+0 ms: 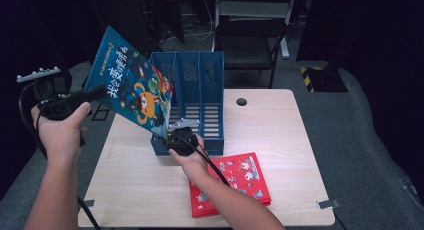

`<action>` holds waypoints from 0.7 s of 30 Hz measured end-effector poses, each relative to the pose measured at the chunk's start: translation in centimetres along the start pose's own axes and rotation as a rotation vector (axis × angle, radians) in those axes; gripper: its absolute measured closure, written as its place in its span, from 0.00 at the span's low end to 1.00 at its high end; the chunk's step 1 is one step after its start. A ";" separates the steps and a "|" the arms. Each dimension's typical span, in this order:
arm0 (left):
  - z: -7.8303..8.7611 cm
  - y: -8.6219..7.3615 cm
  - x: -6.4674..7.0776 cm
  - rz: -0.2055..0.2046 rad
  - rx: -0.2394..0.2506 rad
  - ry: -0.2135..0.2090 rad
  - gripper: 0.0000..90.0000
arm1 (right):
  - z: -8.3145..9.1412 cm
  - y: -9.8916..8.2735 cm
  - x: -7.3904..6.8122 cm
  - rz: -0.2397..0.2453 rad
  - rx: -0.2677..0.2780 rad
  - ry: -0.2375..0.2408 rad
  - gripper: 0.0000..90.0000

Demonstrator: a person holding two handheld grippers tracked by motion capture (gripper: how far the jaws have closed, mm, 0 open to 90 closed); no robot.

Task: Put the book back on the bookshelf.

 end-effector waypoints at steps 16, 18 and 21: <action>-1.7 1.3 0.8 -0.001 -0.035 0.043 0.87 | -0.8 1.1 1.5 -0.010 -0.008 -0.019 0.79; -1.9 1.4 1.0 0.003 -0.040 0.050 0.87 | -0.8 1.2 1.7 -0.009 -0.005 -0.026 0.79; -2.2 1.5 1.1 0.021 -0.041 0.049 0.88 | -0.9 1.3 2.0 -0.011 -0.011 -0.032 0.79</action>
Point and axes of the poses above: each handheld gripper's, and its own axes: z roughly backward along the jaws, y roughly out of its top, x roughly to its right, the point moved 10 cm from there along -z, roughly forward along the jaws, and after that the axes turned 12 degrees about y, right-handed, at the moved point
